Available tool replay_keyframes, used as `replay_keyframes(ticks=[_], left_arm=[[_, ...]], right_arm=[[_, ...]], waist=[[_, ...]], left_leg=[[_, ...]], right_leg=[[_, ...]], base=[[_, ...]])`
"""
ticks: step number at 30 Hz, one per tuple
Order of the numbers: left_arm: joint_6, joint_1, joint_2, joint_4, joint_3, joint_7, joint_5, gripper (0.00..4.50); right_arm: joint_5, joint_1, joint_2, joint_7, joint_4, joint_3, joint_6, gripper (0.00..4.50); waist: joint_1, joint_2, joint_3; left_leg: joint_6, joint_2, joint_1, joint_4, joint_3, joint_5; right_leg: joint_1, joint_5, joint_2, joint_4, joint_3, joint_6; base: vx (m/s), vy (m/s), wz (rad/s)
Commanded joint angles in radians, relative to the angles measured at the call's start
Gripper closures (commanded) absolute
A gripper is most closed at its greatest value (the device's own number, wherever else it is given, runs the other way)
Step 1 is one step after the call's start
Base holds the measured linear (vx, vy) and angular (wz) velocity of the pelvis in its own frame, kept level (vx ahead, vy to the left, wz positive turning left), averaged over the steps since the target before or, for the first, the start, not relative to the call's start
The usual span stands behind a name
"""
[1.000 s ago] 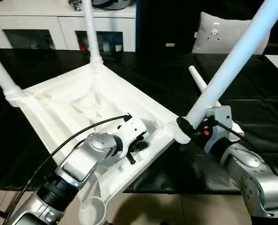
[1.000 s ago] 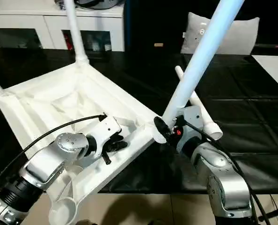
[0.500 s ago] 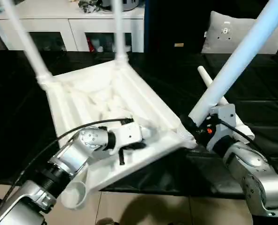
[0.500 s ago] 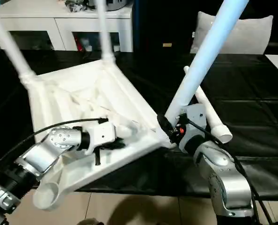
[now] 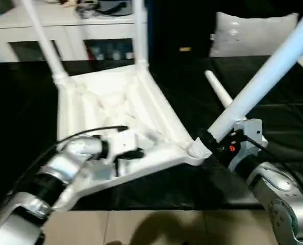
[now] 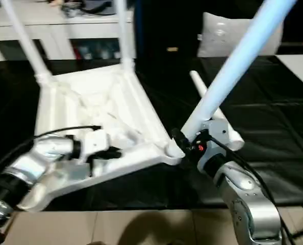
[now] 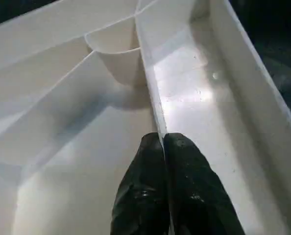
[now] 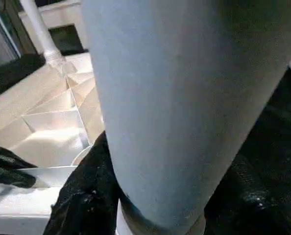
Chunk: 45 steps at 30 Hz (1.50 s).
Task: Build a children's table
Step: Move table base
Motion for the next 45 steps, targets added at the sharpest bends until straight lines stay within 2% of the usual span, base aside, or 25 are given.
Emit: replay_keyframes(ticks=[1, 3, 5, 6, 8, 9, 10, 12, 14, 15, 16, 17, 19, 20, 21, 23, 24, 26, 27, 30, 31, 34, 38, 40, 45], left_arm=[[0.025, -0.005, 0.025, -0.025, 0.077, -0.037, -0.063, 4.03], [0.062, 0.000, 0.020, -0.047, 0.113, -0.052, -0.107, 3.94], [0.079, 0.002, 0.019, -0.060, 0.127, -0.056, -0.124, 3.70], [0.091, 0.003, 0.017, -0.067, 0.138, -0.057, -0.135, 3.57], [0.097, 0.004, 0.016, -0.070, 0.143, -0.058, -0.140, 3.52], [0.108, 0.008, 0.013, -0.085, 0.152, -0.061, -0.154, 3.47], [0.114, 0.009, 0.011, -0.088, 0.153, -0.058, -0.155, 3.33], [0.127, 0.021, -0.001, -0.116, 0.159, -0.048, -0.152, 3.06], [0.166, 0.037, -0.018, -0.159, 0.160, -0.006, -0.142, 3.00], [0.178, 0.041, -0.025, -0.173, 0.161, 0.006, -0.140, 2.87], [0.209, 0.053, -0.041, -0.208, 0.166, 0.030, -0.145, 2.73], [0.254, 0.075, -0.073, -0.268, 0.171, 0.075, -0.156, 2.66], [0.337, 0.132, -0.141, -0.417, 0.168, 0.142, -0.211, 2.55], [0.341, 0.137, -0.144, -0.428, 0.167, 0.145, -0.216, 2.42], [0.347, 0.143, -0.147, -0.443, 0.163, 0.149, -0.219, 2.42], [0.364, 0.177, -0.150, -0.501, 0.129, 0.175, -0.179, 2.34], [0.379, 0.195, -0.152, -0.530, 0.112, 0.187, -0.154, 2.30], [0.390, 0.206, -0.156, -0.541, 0.099, 0.202, -0.130, 2.30], [0.392, 0.210, -0.161, -0.541, 0.093, 0.216, -0.111, 2.30], [0.433, 0.223, -0.178, -0.563, 0.088, 0.277, -0.060, 2.30], [0.457, 0.228, -0.183, -0.574, 0.088, 0.290, -0.059, 2.03], [0.513, 0.241, -0.172, -0.618, 0.077, 0.286, -0.087, 1.96], [0.522, 0.249, -0.161, -0.611, 0.063, 0.297, -0.046, 1.59], [0.529, 0.257, -0.151, -0.613, 0.057, 0.284, -0.028, 1.57], [0.563, 0.262, -0.139, -0.630, 0.053, 0.274, -0.035, 1.57]], right_arm=[[0.014, -0.024, 0.004, -0.011, -0.008, -0.001, 0.028, 2.62], [0.017, -0.028, 0.000, -0.012, -0.001, 0.005, 0.046, 2.62], [0.017, -0.030, 0.001, -0.013, 0.001, 0.005, 0.040, 2.62], [0.011, -0.033, 0.004, -0.013, 0.000, 0.004, 0.027, 2.62], [0.008, -0.034, 0.005, -0.012, 0.000, 0.004, 0.022, 2.62], [0.009, -0.035, 0.004, -0.006, -0.003, 0.005, 0.017, 2.62], [0.011, -0.034, 0.003, -0.004, -0.002, 0.006, 0.016, 2.62], [0.006, -0.032, 0.004, -0.007, 0.007, 0.009, 0.007, 2.62], [-0.013, -0.031, 0.010, -0.026, 0.015, 0.008, -0.013, 2.62], [-0.015, -0.032, 0.010, -0.029, 0.016, 0.008, -0.011, 2.62], [-0.012, -0.033, 0.010, -0.036, 0.015, 0.006, 0.007, 2.62], [-0.002, -0.037, 0.016, -0.047, 0.014, 0.000, 0.029, 2.62], [0.012, -0.051, 0.025, -0.045, 0.024, -0.003, 0.036, 2.62], [0.012, -0.053, 0.026, -0.044, 0.026, -0.002, 0.033, 2.62], [0.010, -0.055, 0.026, -0.040, 0.030, 0.000, 0.026, 2.62], [-0.010, -0.067, 0.016, -0.019, 0.045, 0.022, -0.008, 2.62], [-0.009, -0.071, 0.014, -0.010, 0.046, 0.028, -0.014, 2.62], [-0.002, -0.074, 0.014, -0.004, 0.046, 0.028, -0.014, 2.62], [-0.002, -0.077, 0.014, -0.002, 0.049, 0.028, -0.015, 2.62], [0.001, -0.085, 0.015, 0.001, 0.058, 0.031, -0.004, 2.62], [0.007, -0.089, 0.016, 0.005, 0.060, 0.031, 0.004, 2.62], [0.053, -0.107, 0.024, 0.032, 0.059, 0.033, 0.037, 2.62], [0.057, -0.110, 0.029, 0.034, 0.061, 0.045, 0.048, 2.62], [0.061, -0.105, 0.029, 0.044, 0.052, 0.055, 0.044, 2.62], [0.037, -0.104, 0.015, 0.062, 0.066, 0.080, 0.027, 2.62]], waist=[[0.006, -0.008, -0.059], [0.012, -0.006, -0.063], [0.015, -0.003, -0.065], [0.019, -0.005, -0.065], [0.022, -0.003, -0.065], [0.025, -0.012, -0.065], [0.028, -0.009, -0.064], [0.030, -0.016, -0.062], [0.029, -0.016, -0.059], [0.029, -0.021, -0.056], [0.030, -0.023, -0.056], [0.029, -0.033, -0.057], [0.030, -0.032, -0.057], [0.032, -0.030, -0.057], [0.031, -0.035, -0.057], [0.031, -0.031, -0.057], [0.027, -0.040, -0.055], [0.026, -0.039, -0.054], [0.027, -0.045, -0.055], [0.027, -0.049, -0.055], [0.027, -0.049, -0.055], [0.032, -0.050, -0.057], [0.031, -0.051, -0.056], [0.032, -0.054, -0.056], [0.033, -0.052, -0.056]], left_leg=[[-0.008, -0.004, -0.006, -0.080, 0.004, -0.285], [-0.005, 0.001, 0.004, -0.076, 0.009, -0.261], [-0.007, 0.003, 0.002, -0.076, 0.010, -0.237], [-0.008, 0.003, 0.003, -0.074, 0.013, -0.227], [-0.005, 0.002, 0.002, -0.074, 0.014, -0.216], [-0.004, 0.002, 0.002, -0.074, 0.015, -0.209], [-0.004, 0.002, 0.003, -0.074, 0.015, -0.209], [-0.006, 0.002, 0.001, -0.076, 0.016, -0.211], [-0.013, 0.004, 0.001, -0.077, 0.016, -0.226], [-0.014, 0.003, 0.001, -0.078, 0.016, -0.240], [-0.013, 0.001, 0.003, -0.077, 0.017, -0.247], [-0.012, 0.003, 0.000, -0.077, 0.017, -0.238], [-0.011, 0.009, 0.001, -0.077, 0.016, -0.228], [-0.008, 0.010, -0.001, -0.077, 0.014, -0.224], [-0.003, 0.006, -0.002, -0.075, 0.018, -0.224], [-0.006, 0.005, -0.005, -0.078, 0.015, -0.224], [-0.002, 0.002, -0.005, -0.076, 0.016, -0.234], [0.000, 0.002, -0.005, -0.076, 0.017, -0.233], [0.006, 0.000, -0.006, -0.075, 0.018, -0.220], [0.005, 0.002, -0.005, -0.075, 0.017, -0.211], [0.004, 0.002, -0.005, -0.075, 0.016, -0.213], [0.007, 0.003, -0.003, -0.075, 0.015, -0.215], [0.001, 0.002, -0.003, -0.077, 0.015, -0.223], [0.002, 0.002, -0.004, -0.076, 0.015, -0.223], [-0.001, 0.002, -0.003, -0.077, 0.015, -0.226]], right_leg=[[0.051, -0.485, -0.047, -0.098, 0.031, -0.065], [0.045, -0.390, -0.044, -0.090, 0.037, -0.115], [0.050, -0.298, -0.042, -0.078, 0.038, -0.154], [0.052, -0.257, -0.041, -0.072, 0.038, -0.170], [0.054, -0.242, -0.043, -0.070, 0.038, -0.175], [0.058, -0.247, -0.043, -0.069, 0.039, -0.170], [0.057, -0.257, -0.044, -0.069, 0.039, -0.167], [0.058, -0.299, -0.045, -0.073, 0.040, -0.148], [0.055, -0.334, -0.047, -0.076, 0.039, -0.139], [0.055, -0.382, -0.047, -0.080, 0.039, -0.125], [0.053, -0.425, -0.047, -0.087, 0.039, -0.108], [0.056, -0.420, -0.047, -0.084, 0.039, -0.104], [0.054, -0.405, -0.050, -0.079, 0.040, -0.118], [0.054, -0.402, -0.052, -0.080, 0.040, -0.121], [0.051, -0.402, -0.047, -0.085, 0.039, -0.119], [0.054, -0.382, -0.043, -0.082, 0.038, -0.107], [0.055, -0.401, -0.041, -0.087, 0.038, -0.089], [0.054, -0.410, -0.041, -0.087, 0.038, -0.085], [0.053, -0.433, -0.040, -0.091, 0.038, -0.069], [0.051, -0.428, -0.040, -0.090, 0.038, -0.063], [0.051, -0.425, -0.039, -0.088, 0.038, -0.064], [0.049, -0.411, -0.040, -0.087, 0.038, -0.075], [0.050, -0.393, -0.038, -0.086, 0.038, -0.079], [0.051, -0.398, -0.040, -0.087, 0.038, -0.073], [0.049, -0.406, -0.041, -0.087, 0.038, -0.075]], base=[[0.000, 0.000, 0.00], [0.000, 0.000, 0.00], [0.000, 0.000, 0.00], [0.000, 0.000, 0.00], [0.000, 0.000, 0.00], [0.000, 0.000, 0.00], [0.000, 0.000, 0.00], [0.000, 0.000, 0.00], [0.000, 0.000, 0.00], [0.000, 0.000, 0.00], [0.000, 0.000, 0.00], [0.000, 0.000, 0.00], [0.000, 0.000, 0.00], [0.000, 0.000, 0.00], [0.000, 0.000, 0.00], [0.000, 0.000, 0.00], [0.000, 0.000, 0.00], [0.000, 0.000, 0.00], [0.000, 0.000, 0.00], [0.000, 0.000, 0.00], [0.000, 0.000, 0.00], [0.000, 0.000, 0.00], [0.000, 0.000, 0.00], [0.000, 0.000, 0.00], [0.000, 0.000, 0.00]])
